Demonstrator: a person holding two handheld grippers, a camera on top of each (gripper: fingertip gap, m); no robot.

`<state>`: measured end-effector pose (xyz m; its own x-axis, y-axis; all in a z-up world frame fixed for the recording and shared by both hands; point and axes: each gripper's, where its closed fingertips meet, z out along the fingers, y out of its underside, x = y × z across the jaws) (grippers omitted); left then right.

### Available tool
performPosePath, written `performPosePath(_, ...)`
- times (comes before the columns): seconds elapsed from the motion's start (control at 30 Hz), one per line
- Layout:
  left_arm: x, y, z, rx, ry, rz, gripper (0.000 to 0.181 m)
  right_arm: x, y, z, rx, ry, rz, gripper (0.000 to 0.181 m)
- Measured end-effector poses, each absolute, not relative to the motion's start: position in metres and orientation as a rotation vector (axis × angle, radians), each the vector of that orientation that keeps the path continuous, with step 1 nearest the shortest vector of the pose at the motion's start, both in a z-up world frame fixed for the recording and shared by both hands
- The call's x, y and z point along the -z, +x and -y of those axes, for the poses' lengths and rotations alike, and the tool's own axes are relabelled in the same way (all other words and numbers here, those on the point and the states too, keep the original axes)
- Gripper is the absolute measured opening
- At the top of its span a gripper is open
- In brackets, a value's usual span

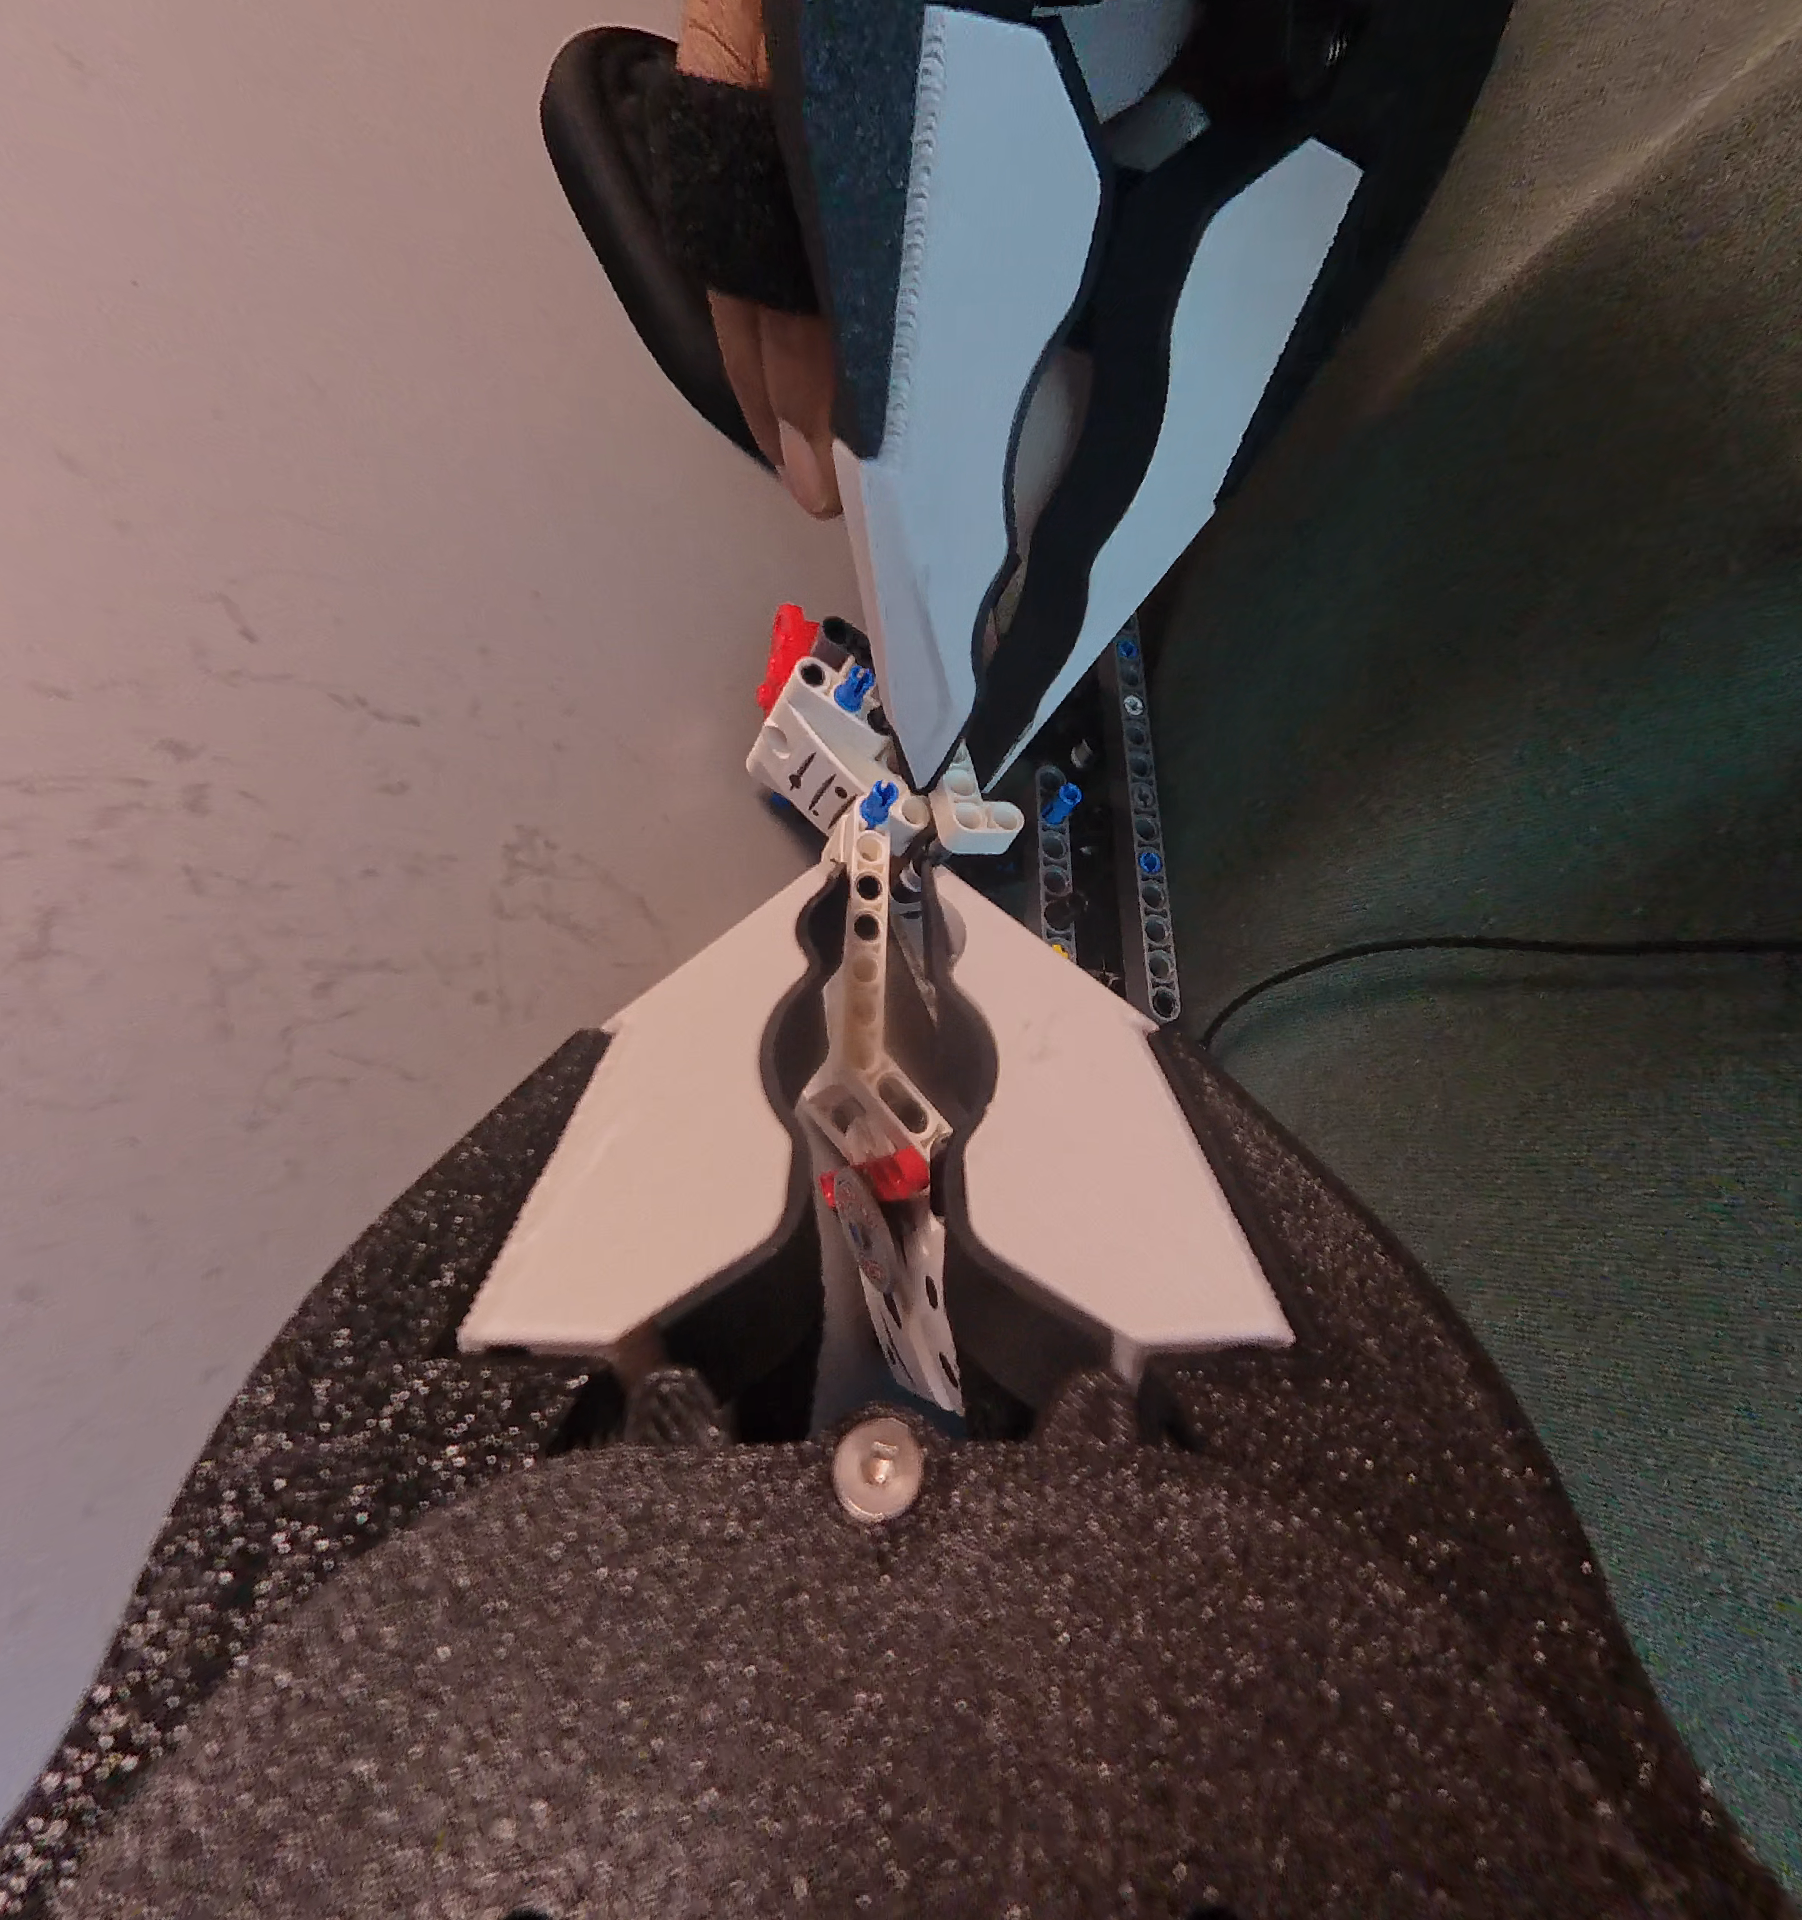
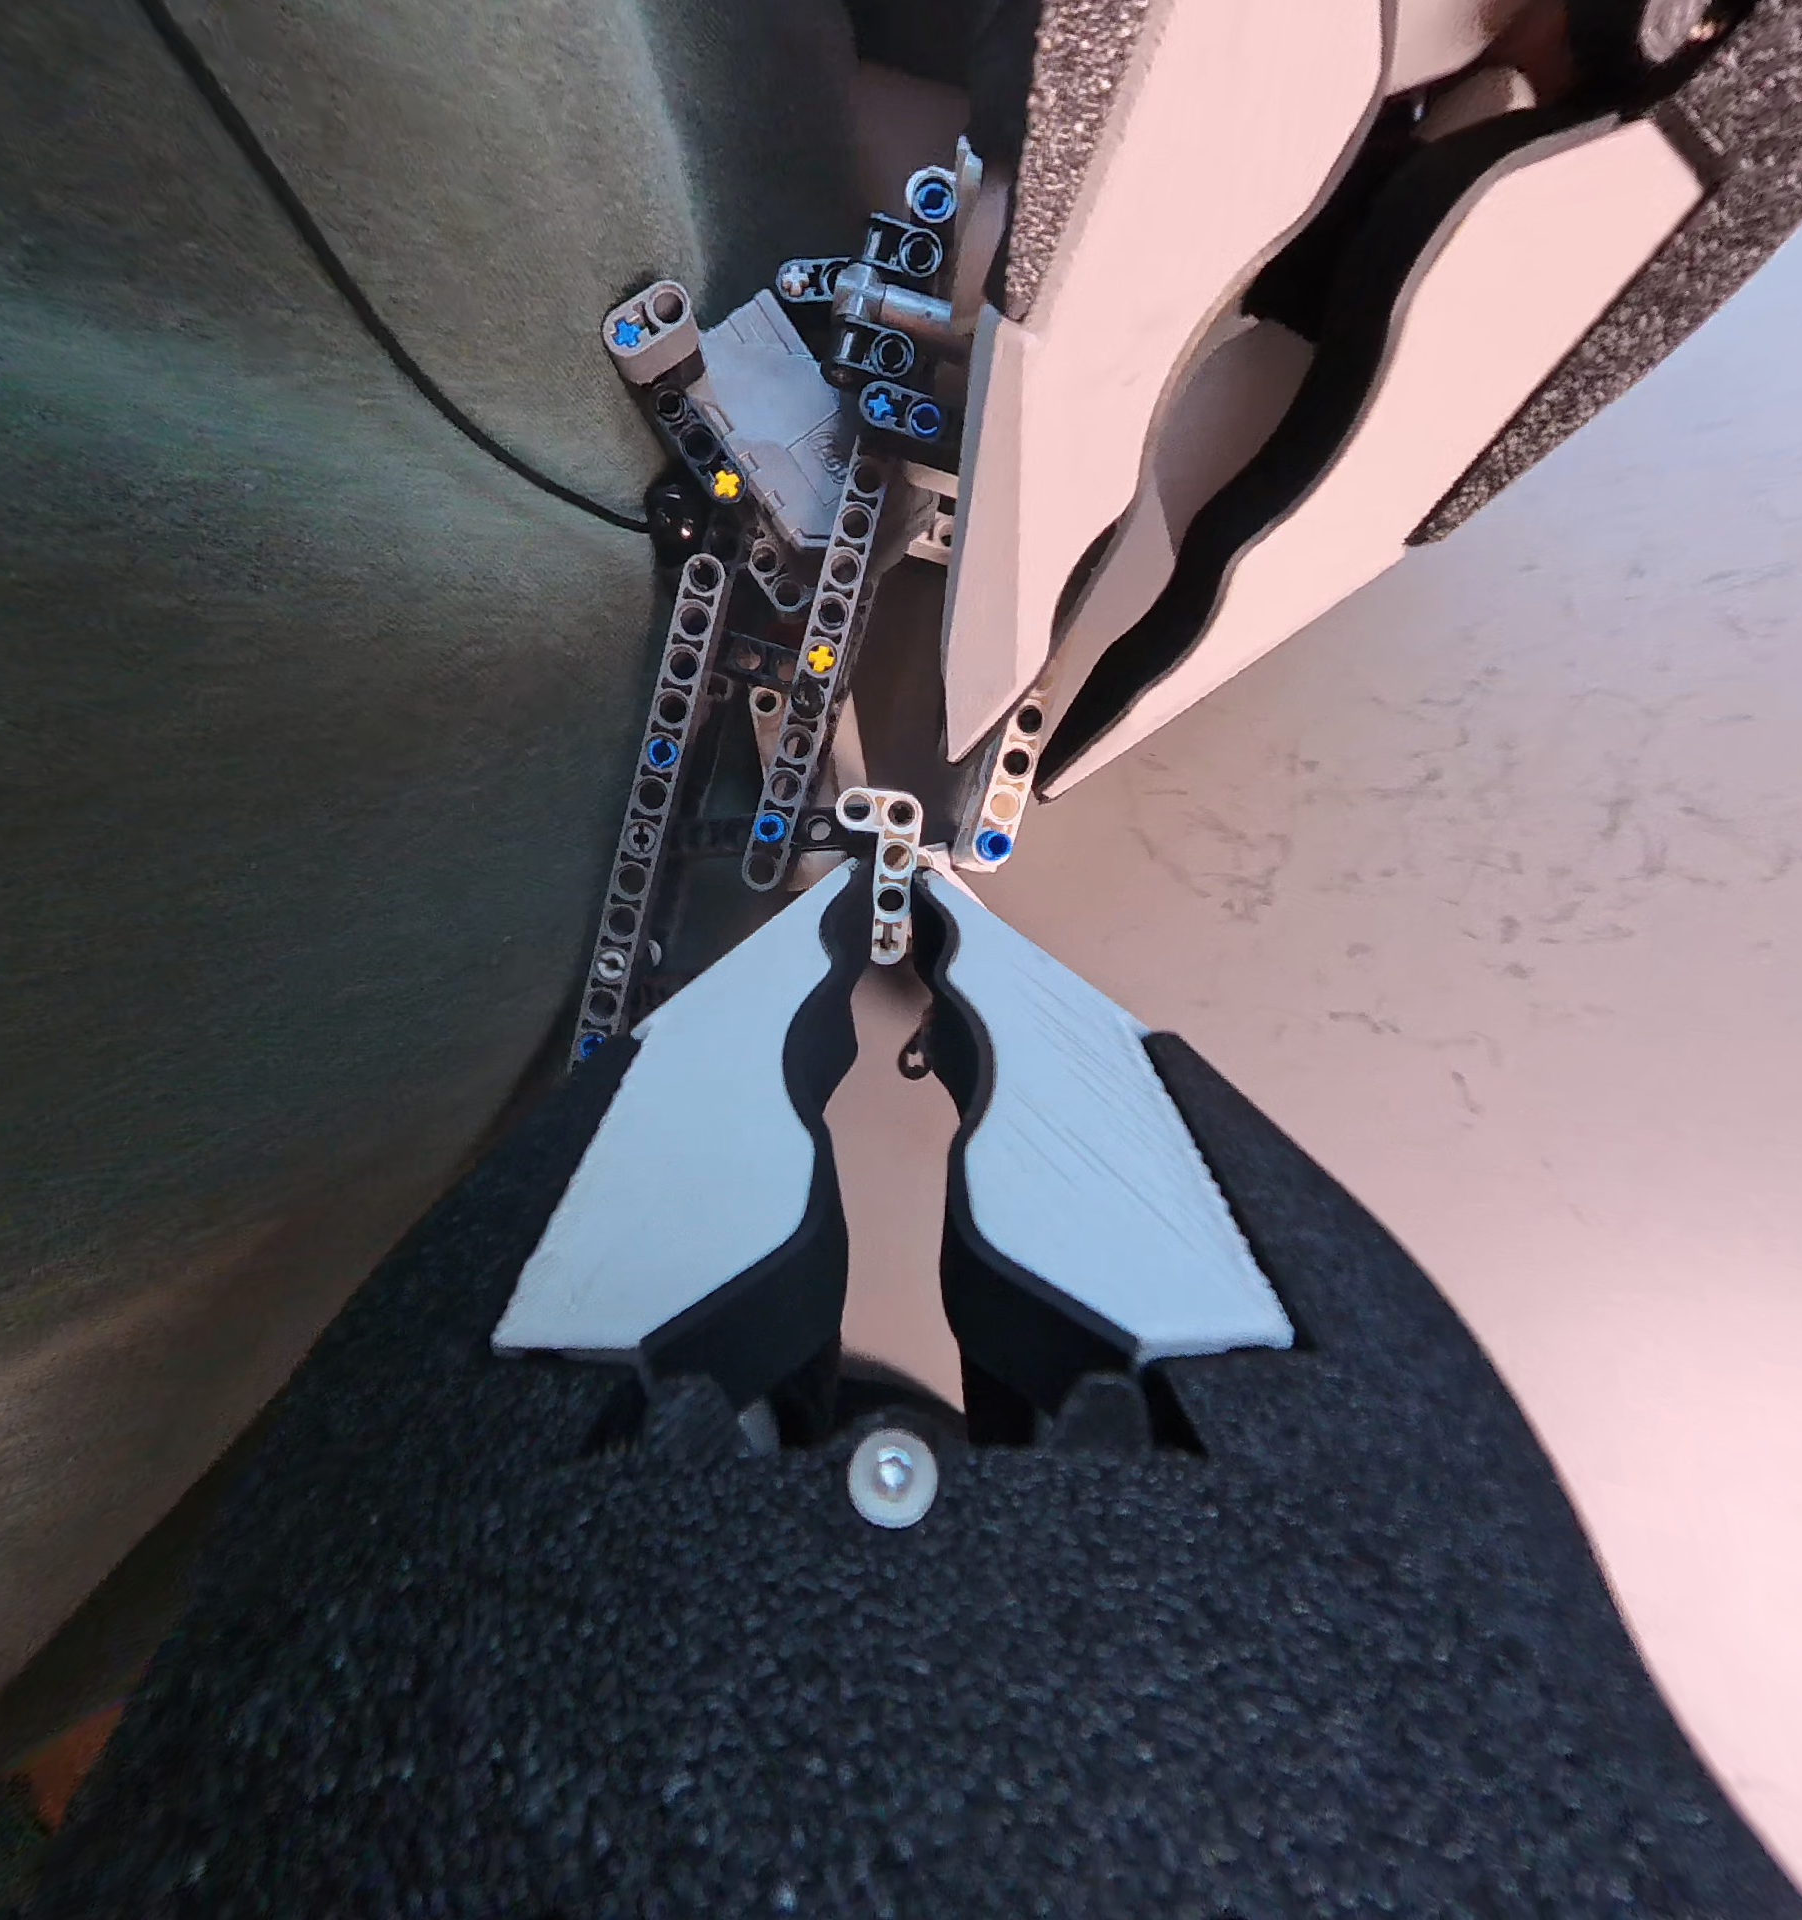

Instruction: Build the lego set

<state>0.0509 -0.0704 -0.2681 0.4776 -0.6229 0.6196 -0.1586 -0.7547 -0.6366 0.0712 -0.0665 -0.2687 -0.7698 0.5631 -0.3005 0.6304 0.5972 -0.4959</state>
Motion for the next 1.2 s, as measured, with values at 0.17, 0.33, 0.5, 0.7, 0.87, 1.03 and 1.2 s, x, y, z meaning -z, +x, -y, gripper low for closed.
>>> performPosePath(0.17,0.268,0.050,0.070,1.215,-2.223,-0.639,0.015,0.268,0.069,0.066,0.964,1.129,-2.654,0.007)
performPosePath(0.33,0.268,0.052,0.072,1.209,-2.220,-0.662,0.017,0.269,0.070,0.067,0.922,1.101,-2.741,0.007)
performPosePath(0.5,0.268,0.055,0.074,1.213,-2.216,-0.671,0.016,0.271,0.073,0.069,0.813,1.048,-2.779,0.007)
performPosePath(0.7,0.267,0.055,0.074,1.227,-2.204,-0.648,0.016,0.273,0.073,0.069,0.693,0.976,-2.839,0.007)
performPosePath(0.87,0.266,0.056,0.074,1.224,-2.193,-0.668,0.019,0.274,0.071,0.071,0.718,1.032,-2.801,0.007)
performPosePath(1.03,0.258,0.061,0.072,1.288,-2.162,-0.637,0.021,0.272,0.068,0.070,0.811,1.099,-2.784,0.007)
performPosePath(1.2,0.260,0.061,0.073,1.285,-2.185,-0.628,0.021,0.271,0.067,0.070,0.847,1.080,-2.834,0.008)
